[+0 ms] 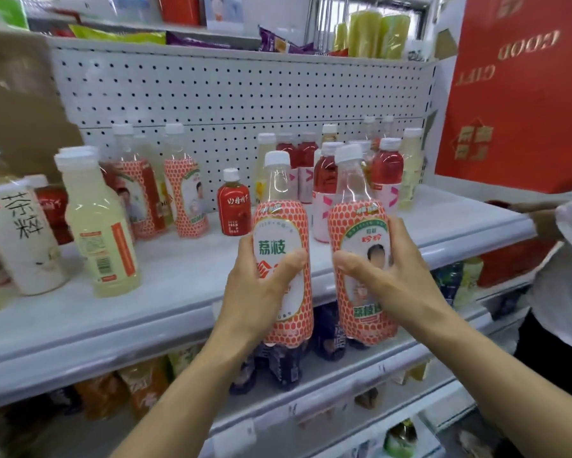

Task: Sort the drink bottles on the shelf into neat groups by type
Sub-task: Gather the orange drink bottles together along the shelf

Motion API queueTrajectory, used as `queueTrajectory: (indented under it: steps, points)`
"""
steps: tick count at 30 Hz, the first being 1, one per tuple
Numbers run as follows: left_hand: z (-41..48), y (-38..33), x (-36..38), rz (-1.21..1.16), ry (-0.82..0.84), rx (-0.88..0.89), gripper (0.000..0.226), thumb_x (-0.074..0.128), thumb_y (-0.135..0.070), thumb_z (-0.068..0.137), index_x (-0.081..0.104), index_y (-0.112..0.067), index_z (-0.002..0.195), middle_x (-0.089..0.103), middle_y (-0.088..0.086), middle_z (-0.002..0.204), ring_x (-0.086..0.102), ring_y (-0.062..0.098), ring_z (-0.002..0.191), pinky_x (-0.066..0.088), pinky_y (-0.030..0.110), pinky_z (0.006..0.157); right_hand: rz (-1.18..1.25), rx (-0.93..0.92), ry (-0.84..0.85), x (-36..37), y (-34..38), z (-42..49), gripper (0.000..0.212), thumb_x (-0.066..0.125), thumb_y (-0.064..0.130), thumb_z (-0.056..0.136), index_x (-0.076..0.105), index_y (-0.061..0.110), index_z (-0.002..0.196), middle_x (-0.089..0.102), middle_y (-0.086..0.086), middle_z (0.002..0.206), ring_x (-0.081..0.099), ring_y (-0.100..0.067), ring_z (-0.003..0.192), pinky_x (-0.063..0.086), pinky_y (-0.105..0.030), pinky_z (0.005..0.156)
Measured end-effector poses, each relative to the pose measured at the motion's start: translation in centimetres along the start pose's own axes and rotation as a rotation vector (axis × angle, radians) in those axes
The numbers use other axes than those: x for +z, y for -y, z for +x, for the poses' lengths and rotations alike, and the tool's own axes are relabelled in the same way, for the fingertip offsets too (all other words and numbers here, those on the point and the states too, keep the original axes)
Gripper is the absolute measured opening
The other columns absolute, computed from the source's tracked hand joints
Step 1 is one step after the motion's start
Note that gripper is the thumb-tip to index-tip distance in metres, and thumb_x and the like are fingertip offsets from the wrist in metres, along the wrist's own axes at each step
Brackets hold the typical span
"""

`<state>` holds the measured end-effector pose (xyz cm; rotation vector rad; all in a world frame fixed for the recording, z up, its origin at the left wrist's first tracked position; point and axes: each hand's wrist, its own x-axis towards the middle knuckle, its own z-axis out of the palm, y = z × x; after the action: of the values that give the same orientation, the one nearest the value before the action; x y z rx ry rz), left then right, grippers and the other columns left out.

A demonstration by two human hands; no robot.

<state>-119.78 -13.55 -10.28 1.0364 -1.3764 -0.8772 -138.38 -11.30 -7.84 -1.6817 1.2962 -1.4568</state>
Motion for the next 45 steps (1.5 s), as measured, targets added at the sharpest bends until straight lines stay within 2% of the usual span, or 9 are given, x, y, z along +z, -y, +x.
queueTrajectory:
  steps: [5, 15, 20, 24, 29, 35, 38, 40, 45]
  points:
    - [3.4, 0.1, 1.9, -0.029, -0.053, 0.002, 0.031, 0.071, -0.043, 0.085, 0.05, -0.043, 0.107, 0.071, -0.014, 0.097, 0.071, 0.007, 0.084, 0.06, 0.036, 0.074, 0.045, -0.039, 0.001, -0.7, -1.5, 4.3, 0.065, 0.075, 0.046, 0.07, 0.043, 0.034, 0.125, 0.066, 0.022, 0.102, 0.063, 0.009, 0.092, 0.046, -0.015, 0.072]
    - [6.4, -0.3, 3.7, 0.012, -0.125, -0.008, 0.034, 0.069, -0.042, 0.086, 0.05, -0.036, 0.113, 0.071, -0.004, 0.102, 0.074, 0.016, 0.084, 0.063, 0.043, 0.072, 0.165, -0.069, 0.112, -0.3, -3.5, 9.4, 0.068, 0.073, 0.05, 0.068, 0.043, 0.029, 0.125, 0.066, 0.018, 0.105, 0.066, 0.003, 0.095, 0.051, -0.022, 0.077]
    - [7.6, -0.3, 6.4, 0.023, -0.147, 0.017, 0.033, 0.069, -0.042, 0.085, 0.05, -0.037, 0.111, 0.071, -0.01, 0.097, 0.072, 0.011, 0.084, 0.062, 0.036, 0.07, 0.176, -0.087, 0.115, -3.4, -4.8, 11.2, 0.064, 0.074, 0.047, 0.069, 0.045, 0.028, 0.122, 0.067, 0.015, 0.103, 0.066, 0.002, 0.093, 0.05, -0.02, 0.074]
    - [8.3, -0.9, 10.4, 0.004, -0.138, 0.061, 0.047, 0.072, -0.051, 0.076, 0.05, -0.035, 0.114, 0.07, -0.014, 0.097, 0.072, 0.01, 0.085, 0.061, 0.031, 0.069, 0.147, -0.105, 0.098, -7.5, -6.2, 12.7, 0.063, 0.074, 0.049, 0.067, 0.045, 0.033, 0.121, 0.066, 0.024, 0.101, 0.065, 0.006, 0.091, 0.05, -0.014, 0.068]
    - [9.5, -1.1, 16.6, 0.005, -0.124, 0.081, 0.042, 0.068, -0.051, 0.074, 0.05, -0.041, 0.111, 0.07, -0.011, 0.099, 0.072, 0.011, 0.086, 0.062, 0.032, 0.07, 0.121, -0.106, 0.01, -13.8, -8.4, 15.6, 0.059, 0.079, 0.045, 0.072, 0.046, 0.035, 0.119, 0.065, 0.015, 0.102, 0.066, 0.002, 0.09, 0.052, -0.027, 0.076]
    - [10.8, -1.4, 23.5, -0.006, -0.105, 0.102, 0.044, 0.07, -0.05, 0.072, 0.05, -0.038, 0.11, 0.069, -0.01, 0.096, 0.071, 0.011, 0.082, 0.058, 0.025, 0.064, 0.151, -0.071, -0.141, -20.4, -12.4, 20.3, 0.055, 0.074, 0.03, 0.084, 0.037, 0.027, 0.124, 0.059, 0.011, 0.112, 0.061, -0.005, 0.1, 0.048, -0.032, 0.08]
    - [11.4, -1.3, 26.1, 0.012, -0.122, 0.112, 0.053, 0.069, -0.06, 0.065, 0.05, -0.038, 0.109, 0.069, -0.012, 0.097, 0.071, 0.011, 0.083, 0.059, 0.026, 0.065, 0.123, -0.043, -0.147, -22.7, -15.1, 23.0, 0.061, 0.074, 0.028, 0.085, 0.033, 0.027, 0.13, 0.057, 0.012, 0.113, 0.058, -0.002, 0.1, 0.045, -0.033, 0.083]
    - [11.8, -1.1, 27.6, 0.03, -0.137, 0.115, 0.056, 0.068, -0.062, 0.063, 0.049, -0.036, 0.11, 0.069, -0.015, 0.096, 0.071, 0.008, 0.083, 0.058, 0.024, 0.065, 0.099, -0.02, -0.134, -23.5, -16.8, 24.6, 0.069, 0.076, 0.026, 0.083, 0.03, 0.027, 0.135, 0.056, 0.007, 0.12, 0.058, -0.008, 0.104, 0.043, -0.035, 0.086]
    - [12.9, -1.1, 30.8, 0.079, -0.128, 0.097, 0.044, 0.069, -0.049, 0.074, 0.046, -0.039, 0.11, 0.066, -0.022, 0.097, 0.068, 0.002, 0.084, 0.056, 0.019, 0.065, 0.084, 0.036, -0.121, -24.2, -19.8, 28.8, 0.079, 0.076, 0.025, 0.083, 0.022, 0.026, 0.141, 0.048, 0.0, 0.131, 0.051, -0.018, 0.116, 0.04, -0.037, 0.091]
